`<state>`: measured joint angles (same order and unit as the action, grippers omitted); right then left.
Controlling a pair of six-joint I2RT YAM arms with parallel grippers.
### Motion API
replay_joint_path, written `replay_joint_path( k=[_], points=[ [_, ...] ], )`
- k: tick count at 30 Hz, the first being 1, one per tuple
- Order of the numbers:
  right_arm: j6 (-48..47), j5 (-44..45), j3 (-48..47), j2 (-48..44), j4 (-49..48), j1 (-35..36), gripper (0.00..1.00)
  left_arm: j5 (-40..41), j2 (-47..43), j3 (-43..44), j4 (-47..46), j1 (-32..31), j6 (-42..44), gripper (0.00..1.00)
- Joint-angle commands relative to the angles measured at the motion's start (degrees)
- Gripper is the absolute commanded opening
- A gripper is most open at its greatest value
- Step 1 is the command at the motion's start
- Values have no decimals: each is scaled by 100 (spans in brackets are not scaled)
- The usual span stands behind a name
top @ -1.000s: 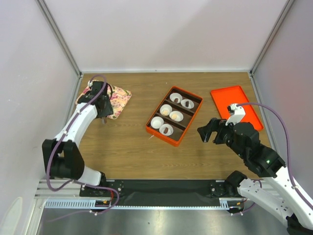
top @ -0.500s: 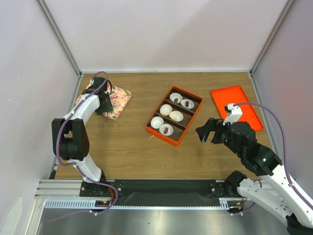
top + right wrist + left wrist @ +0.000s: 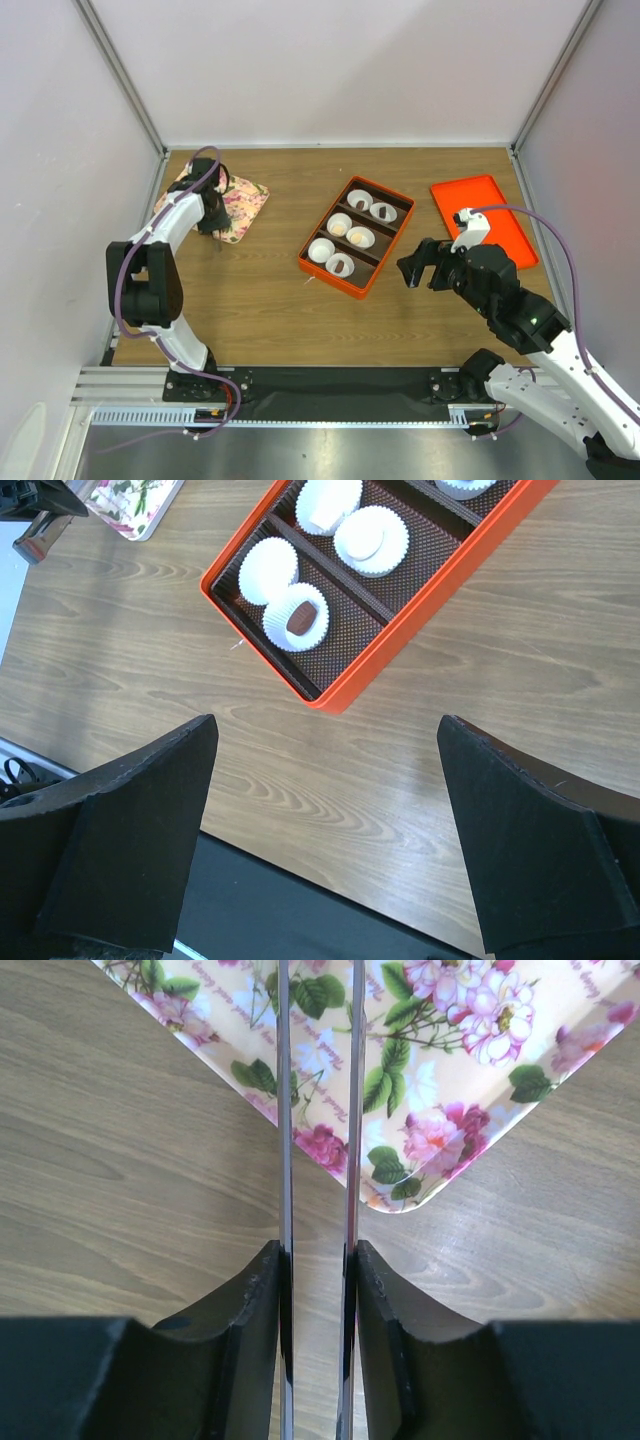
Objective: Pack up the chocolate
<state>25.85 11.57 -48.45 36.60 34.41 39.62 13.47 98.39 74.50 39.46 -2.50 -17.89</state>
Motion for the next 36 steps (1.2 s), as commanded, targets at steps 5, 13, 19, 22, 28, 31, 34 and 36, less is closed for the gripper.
replay_joint_path(
  k=[5, 13, 19, 22, 28, 31, 34, 36],
  points=[
    [-53, 64, -174, -65, -146, -15, 98, -90, -443, 407, 413, 4, 154, 31],
    [-9, 64, -270, -170, -31, -15, 98, -512, -1269, 689, 1089, -356, 418, 29],
    [26, 82, -358, -197, 92, -15, 97, -591, -1805, 855, 1731, -1374, 480, 28],
    [43, 99, -411, -223, 153, -15, 97, -644, -2086, 891, 1977, -2173, 295, 29],
    [105, 161, -403, -329, 259, -15, 97, -557, -2412, 549, 1995, -3484, -223, 29],
    [140, 143, -394, -364, 285, -15, 97, -522, -2430, 312, 1837, -3941, -364, 29],
    [158, 135, -402, -390, 312, -15, 97, -512, -2351, 75, 1582, -4135, -417, 29],
    [140, 152, -402, -399, 329, -15, 97, -530, -2272, 12, 1521, -4179, -443, 29]
  ],
)
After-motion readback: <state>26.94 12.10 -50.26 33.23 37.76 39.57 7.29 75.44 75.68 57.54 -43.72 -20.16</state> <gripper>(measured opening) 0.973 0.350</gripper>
